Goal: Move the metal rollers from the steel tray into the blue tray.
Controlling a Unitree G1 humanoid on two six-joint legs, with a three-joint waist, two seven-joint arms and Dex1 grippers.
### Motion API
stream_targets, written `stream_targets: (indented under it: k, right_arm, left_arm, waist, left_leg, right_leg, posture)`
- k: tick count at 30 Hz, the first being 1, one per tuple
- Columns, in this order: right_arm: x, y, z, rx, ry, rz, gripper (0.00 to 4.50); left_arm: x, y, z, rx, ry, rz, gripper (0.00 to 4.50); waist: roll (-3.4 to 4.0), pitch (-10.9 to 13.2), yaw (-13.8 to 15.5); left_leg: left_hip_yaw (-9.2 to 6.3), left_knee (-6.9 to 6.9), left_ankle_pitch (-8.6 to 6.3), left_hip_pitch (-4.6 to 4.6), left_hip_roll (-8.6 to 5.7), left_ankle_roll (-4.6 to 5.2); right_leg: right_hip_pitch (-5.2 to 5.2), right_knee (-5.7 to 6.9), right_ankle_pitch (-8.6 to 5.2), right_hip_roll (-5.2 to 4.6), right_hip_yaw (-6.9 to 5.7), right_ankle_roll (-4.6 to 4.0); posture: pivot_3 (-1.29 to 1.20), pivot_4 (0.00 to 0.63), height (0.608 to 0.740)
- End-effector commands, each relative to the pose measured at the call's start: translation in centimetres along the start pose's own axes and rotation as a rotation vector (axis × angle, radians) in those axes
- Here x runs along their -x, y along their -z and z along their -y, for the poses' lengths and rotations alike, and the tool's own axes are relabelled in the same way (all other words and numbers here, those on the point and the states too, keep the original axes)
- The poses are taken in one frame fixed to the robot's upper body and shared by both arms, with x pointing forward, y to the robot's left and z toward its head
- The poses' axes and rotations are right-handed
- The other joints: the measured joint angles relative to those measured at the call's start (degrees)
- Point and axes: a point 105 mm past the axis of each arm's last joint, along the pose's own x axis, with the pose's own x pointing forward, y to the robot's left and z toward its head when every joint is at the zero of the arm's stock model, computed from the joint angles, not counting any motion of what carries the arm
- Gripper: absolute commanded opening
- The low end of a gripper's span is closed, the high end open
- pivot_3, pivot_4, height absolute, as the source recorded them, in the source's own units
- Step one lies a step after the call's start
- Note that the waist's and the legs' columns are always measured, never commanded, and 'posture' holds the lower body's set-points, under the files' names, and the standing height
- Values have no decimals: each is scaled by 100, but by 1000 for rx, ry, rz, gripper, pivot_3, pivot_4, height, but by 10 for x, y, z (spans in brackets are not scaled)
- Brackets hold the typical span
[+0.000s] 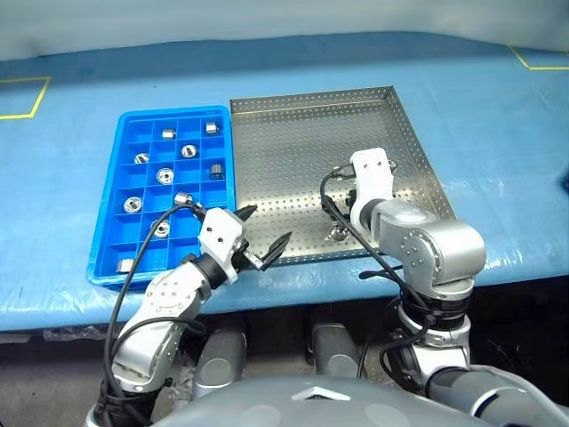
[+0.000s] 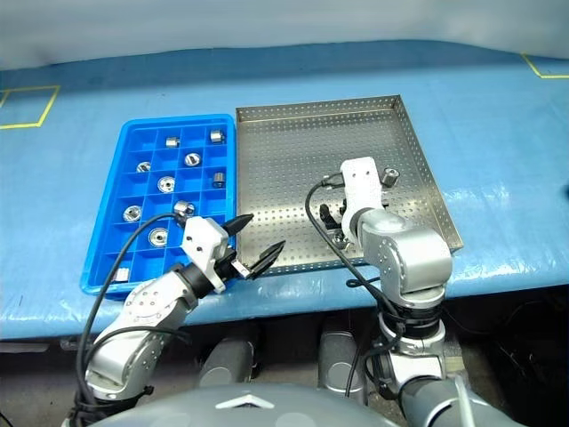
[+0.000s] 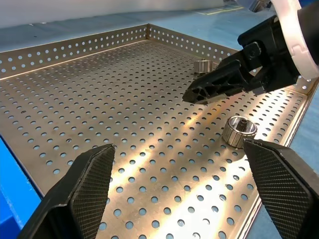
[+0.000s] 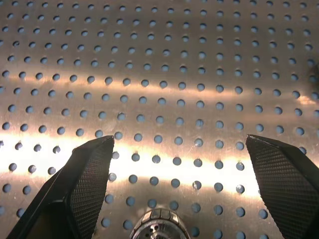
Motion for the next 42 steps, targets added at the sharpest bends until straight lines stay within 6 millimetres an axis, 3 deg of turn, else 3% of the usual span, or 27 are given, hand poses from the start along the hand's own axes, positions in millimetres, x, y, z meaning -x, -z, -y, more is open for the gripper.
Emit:
stream_targets:
  k: [1, 6, 11, 14, 20, 22, 24, 29, 33, 42]
  right_arm:
    - [7, 8, -6, 19, -43, 3, 4456]
    - [9, 21, -16, 23, -105, -24, 4456]
    - [7, 34, -15, 23, -90, -72, 4456]
    - [6, 41, -11, 37, -72, -100, 3874]
    - [6, 47, -1, 75, -40, -131, 1892]
    - [6, 45, 0, 83, -35, -127, 1701]
    - [6, 35, -3, 98, -42, -98, 1701]
    - [3, -16, -29, 118, -86, 71, 1701]
    - [0, -58, -71, 137, -210, 268, 1701]
    - [-1, -95, -151, 189, -478, 425, 1701]
  left_arm:
    - [-1, -5, 3, 0, 8, 35, 4500]
    - [-1, -4, 3, 5, 1, 33, 4500]
    - [-2, -4, 3, 6, -8, 41, 4500]
    - [-1, -4, 2, 6, -20, 43, 4500]
    - [0, -4, 1, 7, -37, 44, 4500]
    - [0, -4, 1, 7, -42, 46, 4500]
    - [1, -5, -1, 3, -59, 51, 4500]
    - [9, -10, -11, 4, -141, 74, 4500]
    - [24, -14, -23, 8, -250, 89, 4500]
    - [62, -11, -36, 13, -434, 62, 4500]
  waist:
    - [0, 0, 0]
    - [0, 0, -5]
    - [0, 0, 11]
    - [0, 0, 43]
    - [-1, 0, 103]
    - [-1, 0, 118]
    - [-1, 0, 125]
    - [0, 1, 138]
    - [-1, 1, 170]
    - [-2, 2, 402]
  left_leg:
    - [0, 0, 0, -1, 0, 0]
    - [4, 2, 0, 0, 1, 0]
    - [4, 7, 0, -2, 0, 1]
    - [4, 7, -1, -2, -1, 1]
    - [3, 7, -1, -1, 0, 2]
    - [3, 7, -1, -1, -1, 1]
    - [3, 8, -1, -1, -1, 2]
    - [2, 8, 0, -1, 1, 1]
    - [-8, 1, 0, -2, -2, 1]
    - [-20, -20, 1, -2, -4, -2]
  right_leg:
    - [0, 0, 0, 0, 0, 1]
    - [-2, 1, 1, -1, 1, 4]
    - [0, 0, 3, -2, 1, 8]
    - [0, 0, 3, -2, 1, 8]
    - [3, -1, 3, -2, 0, 9]
    - [3, -1, 3, -2, 0, 9]
    - [3, -1, 3, -2, 0, 9]
    - [-4, 6, 4, -1, -1, 12]
    - [-2, 2, 3, -2, -6, 9]
    - [-11, 3, -4, -1, -7, -3]
  posture:
    - [9, 150, 740]
    - [17, 150, 740]
    - [31, 150, 740]
    - [43, 150, 740]
    - [70, 150, 740]
    - [80, 150, 740]
    - [92, 150, 740]
    - [150, 150, 740]
    - [194, 150, 740]
    - [327, 150, 740]
